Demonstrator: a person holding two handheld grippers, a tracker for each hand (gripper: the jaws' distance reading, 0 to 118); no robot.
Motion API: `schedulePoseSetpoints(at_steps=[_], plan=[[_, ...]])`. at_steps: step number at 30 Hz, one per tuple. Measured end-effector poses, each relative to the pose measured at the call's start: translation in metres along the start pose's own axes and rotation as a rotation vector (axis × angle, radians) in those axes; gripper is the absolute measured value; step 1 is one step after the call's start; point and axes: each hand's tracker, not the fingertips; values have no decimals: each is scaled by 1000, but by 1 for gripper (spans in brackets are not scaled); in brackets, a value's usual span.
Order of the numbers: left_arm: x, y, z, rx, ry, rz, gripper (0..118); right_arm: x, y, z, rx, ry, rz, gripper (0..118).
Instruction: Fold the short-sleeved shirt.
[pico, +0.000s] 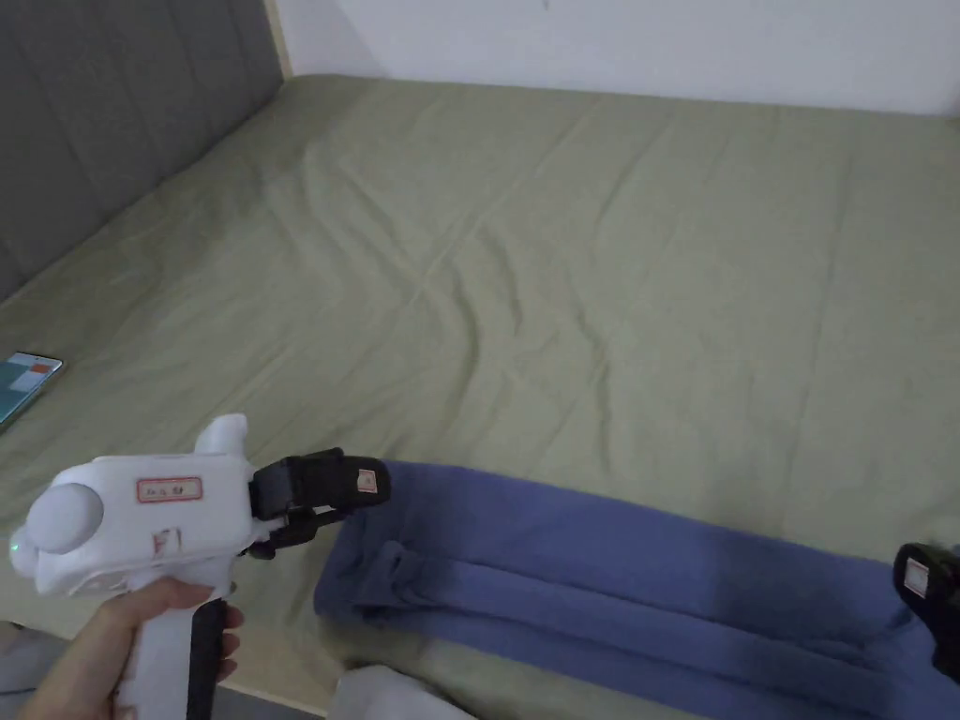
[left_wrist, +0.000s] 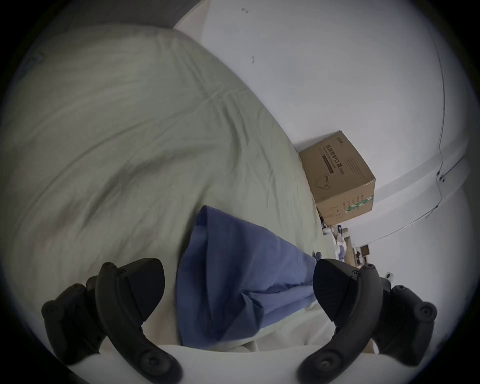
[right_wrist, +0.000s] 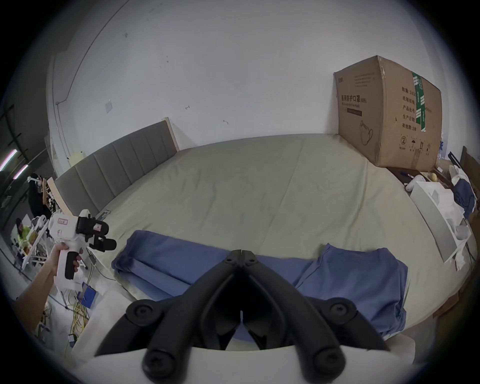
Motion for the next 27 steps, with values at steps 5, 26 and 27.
schedulePoseSetpoints(at_steps=[5, 26, 27], plan=[[-22, 8, -26, -99, -30, 31, 115, -8, 2, -11, -39, -14, -3, 0], [8, 18, -44, -193, -23, -5, 6, 0, 5, -15, -77, -18, -25, 0], [22, 21, -39, -181, -20, -27, 6, 6, 5, -12, -71, -19, -52, 0]])
